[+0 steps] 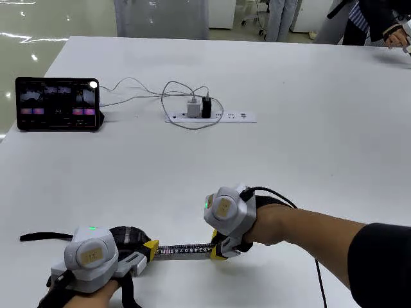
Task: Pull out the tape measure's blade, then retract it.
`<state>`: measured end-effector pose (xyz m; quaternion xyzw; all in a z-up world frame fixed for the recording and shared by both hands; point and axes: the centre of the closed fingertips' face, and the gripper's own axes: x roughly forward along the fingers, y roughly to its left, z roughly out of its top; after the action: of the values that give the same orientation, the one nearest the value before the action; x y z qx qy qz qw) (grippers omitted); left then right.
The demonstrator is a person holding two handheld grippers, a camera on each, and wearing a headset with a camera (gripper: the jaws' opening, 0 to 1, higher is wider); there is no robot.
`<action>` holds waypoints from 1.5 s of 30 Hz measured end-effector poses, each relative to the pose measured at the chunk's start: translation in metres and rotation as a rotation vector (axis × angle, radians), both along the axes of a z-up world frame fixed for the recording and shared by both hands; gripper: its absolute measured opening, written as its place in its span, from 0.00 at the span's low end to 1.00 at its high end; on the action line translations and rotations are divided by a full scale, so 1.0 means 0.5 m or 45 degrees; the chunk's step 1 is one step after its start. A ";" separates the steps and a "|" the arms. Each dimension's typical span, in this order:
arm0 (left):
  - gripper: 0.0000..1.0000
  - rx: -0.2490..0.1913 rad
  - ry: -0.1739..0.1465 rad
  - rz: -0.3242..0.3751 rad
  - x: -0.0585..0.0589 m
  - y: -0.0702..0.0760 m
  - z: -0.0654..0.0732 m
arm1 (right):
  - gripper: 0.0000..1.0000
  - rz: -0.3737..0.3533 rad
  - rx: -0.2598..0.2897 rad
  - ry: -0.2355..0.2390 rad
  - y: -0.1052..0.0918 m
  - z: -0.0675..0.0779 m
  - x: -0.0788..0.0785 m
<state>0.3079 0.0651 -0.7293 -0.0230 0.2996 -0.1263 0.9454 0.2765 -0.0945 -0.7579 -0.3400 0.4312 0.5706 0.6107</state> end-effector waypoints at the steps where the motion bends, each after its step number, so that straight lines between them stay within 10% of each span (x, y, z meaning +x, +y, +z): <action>1: 0.64 -0.001 0.000 0.000 0.000 0.000 0.000 | 0.11 0.001 0.001 0.001 0.000 0.000 0.000; 45: 0.64 -0.023 0.014 -0.009 0.000 0.002 -0.001 | 0.11 0.055 0.052 -0.044 0.059 0.001 0.001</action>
<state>0.3081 0.0662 -0.7299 -0.0310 0.3036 -0.1321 0.9431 0.2768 -0.0651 -0.7575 -0.3465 0.4014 0.5864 0.6123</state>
